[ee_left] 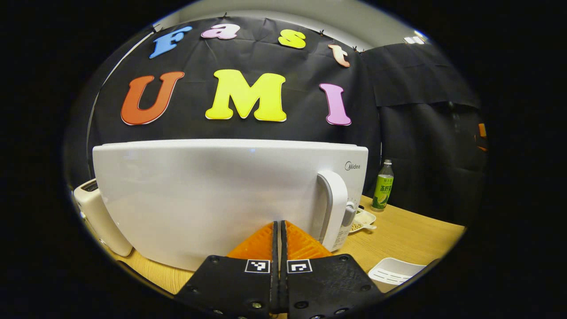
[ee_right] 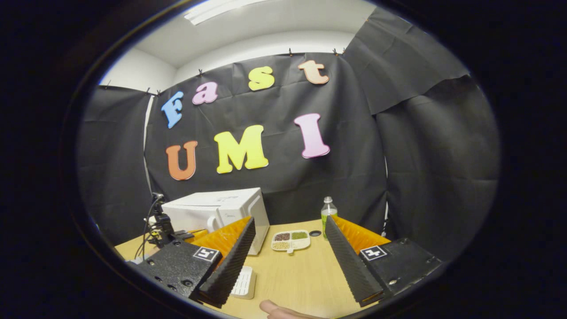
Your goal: Open the microwave oven with the left hand, put the food in, and close the microwave oven.
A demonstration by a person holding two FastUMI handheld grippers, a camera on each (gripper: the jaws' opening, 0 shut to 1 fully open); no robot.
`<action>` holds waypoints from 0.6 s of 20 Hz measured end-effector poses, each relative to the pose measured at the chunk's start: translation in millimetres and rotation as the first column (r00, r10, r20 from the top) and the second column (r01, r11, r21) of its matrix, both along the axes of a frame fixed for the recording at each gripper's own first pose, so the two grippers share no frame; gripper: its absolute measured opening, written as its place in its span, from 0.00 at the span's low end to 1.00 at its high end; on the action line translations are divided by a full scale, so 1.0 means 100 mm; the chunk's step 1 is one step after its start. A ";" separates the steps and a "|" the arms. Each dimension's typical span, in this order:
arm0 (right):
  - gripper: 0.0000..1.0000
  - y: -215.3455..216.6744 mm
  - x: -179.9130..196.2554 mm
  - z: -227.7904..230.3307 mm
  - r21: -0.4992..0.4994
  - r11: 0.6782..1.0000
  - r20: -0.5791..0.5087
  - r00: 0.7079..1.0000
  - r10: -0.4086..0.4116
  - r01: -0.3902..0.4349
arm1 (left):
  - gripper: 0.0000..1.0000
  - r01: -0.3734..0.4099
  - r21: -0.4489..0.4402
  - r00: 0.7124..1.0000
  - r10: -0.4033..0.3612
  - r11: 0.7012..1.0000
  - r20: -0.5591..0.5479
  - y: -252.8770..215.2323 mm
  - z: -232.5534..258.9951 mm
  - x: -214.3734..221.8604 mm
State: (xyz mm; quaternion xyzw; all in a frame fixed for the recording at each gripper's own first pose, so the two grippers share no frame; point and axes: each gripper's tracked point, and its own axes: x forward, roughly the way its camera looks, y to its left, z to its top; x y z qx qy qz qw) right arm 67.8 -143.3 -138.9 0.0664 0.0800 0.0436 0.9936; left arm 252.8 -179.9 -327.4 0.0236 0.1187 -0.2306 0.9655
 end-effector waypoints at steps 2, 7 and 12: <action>1.00 0.09 -0.10 0.06 0.006 1.000 0.007 1.000 0.020 -0.020 | 0.00 0.003 -0.014 1.000 -0.003 1.000 0.007 -0.02 0.00 0.01; 0.92 0.17 -0.25 0.16 0.020 1.000 0.008 1.000 0.006 -0.006 | 0.00 -0.008 -0.128 1.000 0.007 0.992 -0.010 -0.05 0.00 0.10; 1.00 0.28 -0.38 0.15 0.045 0.999 -0.010 1.000 -0.003 0.004 | 0.00 -0.107 -0.099 0.994 0.103 0.989 -0.043 0.09 0.19 -0.14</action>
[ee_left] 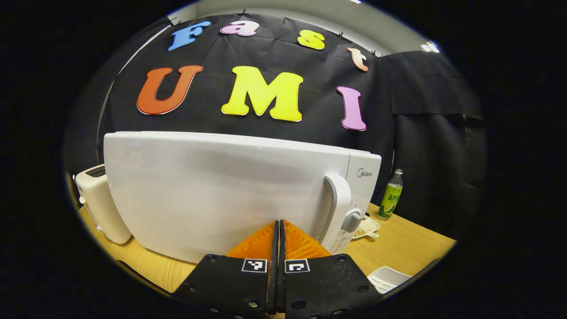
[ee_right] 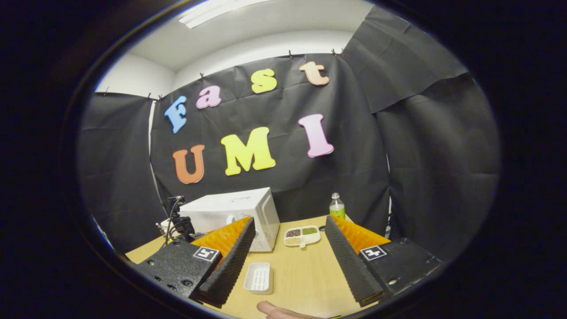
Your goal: Open the microwave oven with the left hand, put the food in, and close the microwave oven.
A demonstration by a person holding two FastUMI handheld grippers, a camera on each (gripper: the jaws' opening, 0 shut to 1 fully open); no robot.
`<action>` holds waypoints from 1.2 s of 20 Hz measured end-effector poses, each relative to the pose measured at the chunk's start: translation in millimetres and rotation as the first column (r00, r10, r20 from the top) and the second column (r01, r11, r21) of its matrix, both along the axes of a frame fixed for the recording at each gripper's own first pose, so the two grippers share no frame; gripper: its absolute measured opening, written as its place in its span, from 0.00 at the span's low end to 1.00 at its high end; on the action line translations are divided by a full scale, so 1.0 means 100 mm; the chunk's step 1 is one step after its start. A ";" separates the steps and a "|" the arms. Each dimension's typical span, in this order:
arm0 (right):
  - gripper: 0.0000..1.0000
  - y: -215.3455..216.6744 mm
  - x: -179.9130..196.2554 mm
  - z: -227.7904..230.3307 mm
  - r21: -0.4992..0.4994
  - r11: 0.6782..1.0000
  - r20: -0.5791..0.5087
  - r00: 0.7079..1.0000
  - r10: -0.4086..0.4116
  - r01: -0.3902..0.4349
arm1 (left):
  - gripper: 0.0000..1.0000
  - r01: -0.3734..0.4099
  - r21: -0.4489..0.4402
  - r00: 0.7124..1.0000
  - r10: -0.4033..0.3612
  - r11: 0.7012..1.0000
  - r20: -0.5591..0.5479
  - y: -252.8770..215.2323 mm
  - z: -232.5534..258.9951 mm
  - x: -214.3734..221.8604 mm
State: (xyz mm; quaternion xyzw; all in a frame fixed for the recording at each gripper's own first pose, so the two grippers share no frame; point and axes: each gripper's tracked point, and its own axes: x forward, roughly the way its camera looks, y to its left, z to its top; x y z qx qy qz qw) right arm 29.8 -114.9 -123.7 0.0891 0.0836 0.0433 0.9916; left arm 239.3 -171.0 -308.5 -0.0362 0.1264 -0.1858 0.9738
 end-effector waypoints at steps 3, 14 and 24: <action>1.00 0.10 -0.10 0.00 -0.013 1.000 -0.005 1.000 0.010 -0.010 | 0.37 -0.011 -0.008 1.000 0.011 1.000 0.009 0.02 0.31 -0.32; 0.90 0.23 -0.59 0.47 -0.033 0.999 0.114 0.993 -0.018 0.022 | 0.95 -0.161 0.091 0.986 0.157 0.983 0.054 0.61 1.65 -1.69; 0.91 0.26 -0.94 0.62 -0.046 0.998 0.127 0.991 -0.044 0.050 | 0.95 -0.256 0.086 0.955 0.238 0.963 0.177 1.06 2.49 -2.89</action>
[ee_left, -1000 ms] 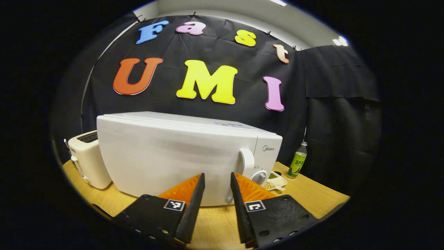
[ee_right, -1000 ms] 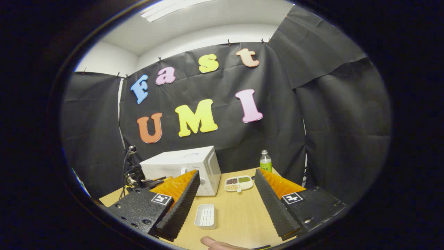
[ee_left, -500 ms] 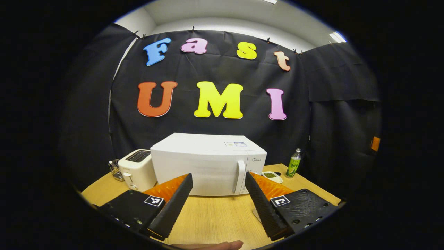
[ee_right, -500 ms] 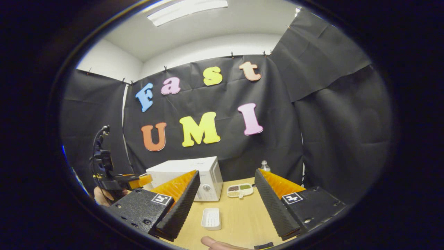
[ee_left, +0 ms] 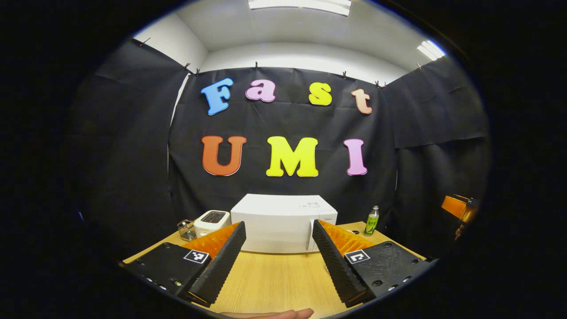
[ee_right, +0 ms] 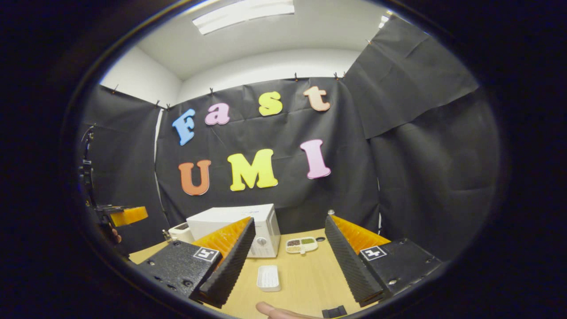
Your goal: Open the microwave oven with the left hand, put the food in, and close the microwave oven.
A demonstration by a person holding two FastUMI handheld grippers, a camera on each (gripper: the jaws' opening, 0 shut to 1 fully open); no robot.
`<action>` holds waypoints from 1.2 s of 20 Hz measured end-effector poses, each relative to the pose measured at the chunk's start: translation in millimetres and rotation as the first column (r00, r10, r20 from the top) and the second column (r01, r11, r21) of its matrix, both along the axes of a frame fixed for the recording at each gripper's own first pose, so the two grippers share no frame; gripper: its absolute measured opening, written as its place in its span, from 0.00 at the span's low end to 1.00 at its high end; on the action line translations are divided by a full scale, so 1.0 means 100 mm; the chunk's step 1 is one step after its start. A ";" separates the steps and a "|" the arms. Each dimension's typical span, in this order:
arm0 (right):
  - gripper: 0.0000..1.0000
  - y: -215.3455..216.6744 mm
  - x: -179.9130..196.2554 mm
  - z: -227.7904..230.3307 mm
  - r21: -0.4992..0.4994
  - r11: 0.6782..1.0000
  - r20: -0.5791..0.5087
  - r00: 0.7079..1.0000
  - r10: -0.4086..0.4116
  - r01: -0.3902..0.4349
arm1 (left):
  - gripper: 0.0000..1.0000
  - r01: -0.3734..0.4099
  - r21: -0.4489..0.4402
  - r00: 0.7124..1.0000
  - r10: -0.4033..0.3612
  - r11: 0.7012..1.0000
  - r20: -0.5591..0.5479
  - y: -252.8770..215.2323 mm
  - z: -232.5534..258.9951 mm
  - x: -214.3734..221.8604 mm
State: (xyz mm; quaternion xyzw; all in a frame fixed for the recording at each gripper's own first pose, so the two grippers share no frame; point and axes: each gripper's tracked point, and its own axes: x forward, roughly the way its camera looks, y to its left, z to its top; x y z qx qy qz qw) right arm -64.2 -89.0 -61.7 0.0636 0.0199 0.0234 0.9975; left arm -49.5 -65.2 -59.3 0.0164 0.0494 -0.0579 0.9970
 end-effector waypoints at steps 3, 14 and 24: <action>0.91 0.03 -0.09 0.00 -0.040 0.999 0.015 1.000 -0.001 0.001 | 0.95 0.005 -0.016 1.000 -0.005 1.000 0.011 0.01 -0.07 -0.24; 0.91 0.13 -0.15 -0.05 -0.054 0.998 0.012 0.999 0.033 -0.032 | 0.95 0.029 -0.004 1.000 -0.029 1.000 0.008 -0.10 -0.22 -0.43; 1.00 0.17 -0.12 -0.10 -0.058 0.997 -0.006 0.999 0.044 -0.044 | 0.84 0.014 0.035 1.000 -0.013 0.999 -0.006 -0.10 -0.33 -0.39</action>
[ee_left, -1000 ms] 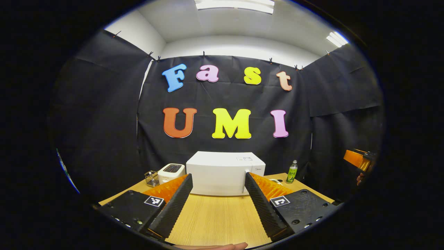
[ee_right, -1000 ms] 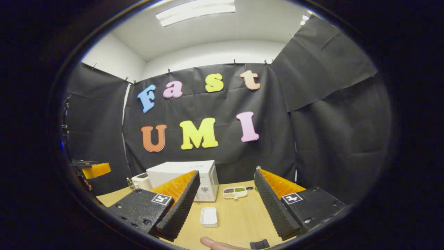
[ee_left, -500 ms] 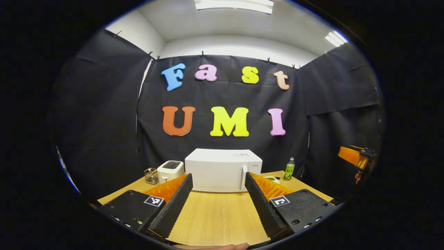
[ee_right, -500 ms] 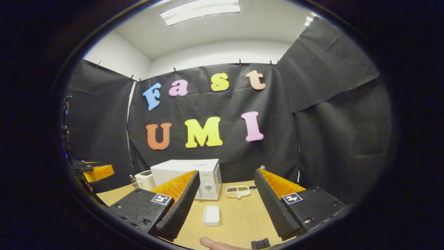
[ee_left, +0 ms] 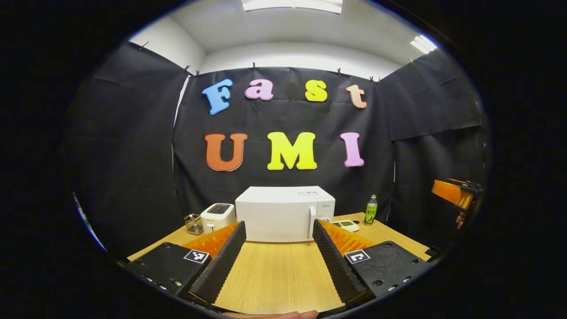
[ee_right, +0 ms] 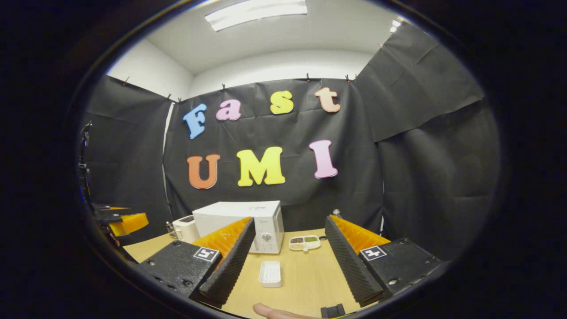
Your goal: Open the microwave oven with the left hand, put the food in, and close the microwave oven.
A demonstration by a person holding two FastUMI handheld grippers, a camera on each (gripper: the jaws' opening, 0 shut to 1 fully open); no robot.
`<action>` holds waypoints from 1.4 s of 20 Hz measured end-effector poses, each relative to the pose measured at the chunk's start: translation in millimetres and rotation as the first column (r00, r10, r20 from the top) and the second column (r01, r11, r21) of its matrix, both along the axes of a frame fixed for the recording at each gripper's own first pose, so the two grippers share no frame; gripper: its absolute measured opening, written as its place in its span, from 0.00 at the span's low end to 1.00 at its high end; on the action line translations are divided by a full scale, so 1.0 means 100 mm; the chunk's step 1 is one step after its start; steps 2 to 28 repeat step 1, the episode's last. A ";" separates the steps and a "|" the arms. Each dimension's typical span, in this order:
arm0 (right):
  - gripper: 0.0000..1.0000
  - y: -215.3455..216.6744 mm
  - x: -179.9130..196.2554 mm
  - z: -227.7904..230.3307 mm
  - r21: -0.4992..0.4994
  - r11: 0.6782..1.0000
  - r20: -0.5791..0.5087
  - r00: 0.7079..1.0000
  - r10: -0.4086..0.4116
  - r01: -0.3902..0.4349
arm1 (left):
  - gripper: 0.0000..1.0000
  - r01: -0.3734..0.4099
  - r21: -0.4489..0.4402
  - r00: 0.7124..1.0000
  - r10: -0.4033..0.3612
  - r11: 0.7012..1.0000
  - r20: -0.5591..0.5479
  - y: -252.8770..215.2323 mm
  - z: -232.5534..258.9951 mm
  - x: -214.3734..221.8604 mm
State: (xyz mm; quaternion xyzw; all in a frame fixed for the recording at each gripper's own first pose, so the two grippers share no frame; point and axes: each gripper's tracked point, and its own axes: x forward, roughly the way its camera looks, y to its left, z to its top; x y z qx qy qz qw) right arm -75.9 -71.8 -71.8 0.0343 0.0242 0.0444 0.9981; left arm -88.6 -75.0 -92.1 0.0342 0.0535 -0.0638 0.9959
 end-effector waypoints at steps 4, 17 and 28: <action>1.00 0.01 0.01 -0.01 0.000 1.000 -0.002 1.000 0.001 -0.001 | 0.84 0.000 0.003 1.000 0.000 1.000 -0.001 0.00 -0.01 0.00; 1.00 0.01 0.01 -0.01 0.000 1.000 -0.002 1.000 0.001 -0.001 | 0.84 0.000 0.003 1.000 0.000 1.000 -0.001 0.00 -0.01 0.00; 1.00 0.01 0.01 -0.01 0.000 1.000 -0.002 1.000 0.001 -0.001 | 0.84 0.000 0.003 1.000 0.000 1.000 -0.001 0.00 -0.01 0.00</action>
